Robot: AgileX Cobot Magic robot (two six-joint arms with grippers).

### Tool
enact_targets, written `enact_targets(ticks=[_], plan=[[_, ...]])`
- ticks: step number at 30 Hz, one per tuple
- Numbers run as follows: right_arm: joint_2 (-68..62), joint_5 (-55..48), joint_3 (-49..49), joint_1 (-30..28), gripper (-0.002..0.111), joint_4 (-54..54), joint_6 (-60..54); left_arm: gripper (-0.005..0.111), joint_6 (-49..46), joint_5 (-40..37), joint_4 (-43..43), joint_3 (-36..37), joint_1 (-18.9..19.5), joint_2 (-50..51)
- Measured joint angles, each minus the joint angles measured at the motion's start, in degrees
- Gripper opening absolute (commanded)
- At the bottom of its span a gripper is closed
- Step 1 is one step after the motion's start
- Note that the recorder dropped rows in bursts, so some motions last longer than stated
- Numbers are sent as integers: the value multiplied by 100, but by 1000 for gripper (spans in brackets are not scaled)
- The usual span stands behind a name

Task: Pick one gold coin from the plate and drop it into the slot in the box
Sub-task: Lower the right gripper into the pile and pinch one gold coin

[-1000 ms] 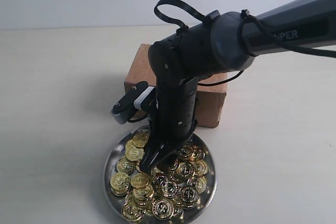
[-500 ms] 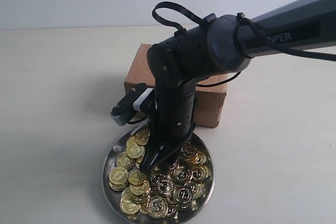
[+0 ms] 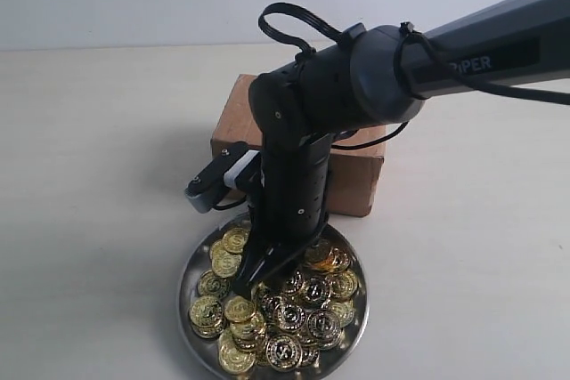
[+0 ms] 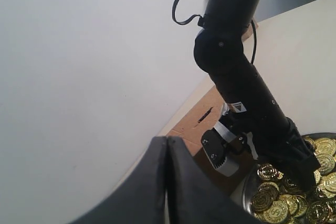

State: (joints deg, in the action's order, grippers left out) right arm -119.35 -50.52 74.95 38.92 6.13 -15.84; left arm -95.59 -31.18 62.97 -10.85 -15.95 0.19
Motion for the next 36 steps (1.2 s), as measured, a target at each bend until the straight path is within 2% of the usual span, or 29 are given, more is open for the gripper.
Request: enact_targets(ticks=[30,36], plan=[[-13,250,0,0,45,62,0,0,0,0,0,0,0,0],[-13,259,0,0,41,18,0,0,0,0,0,0,0,0]])
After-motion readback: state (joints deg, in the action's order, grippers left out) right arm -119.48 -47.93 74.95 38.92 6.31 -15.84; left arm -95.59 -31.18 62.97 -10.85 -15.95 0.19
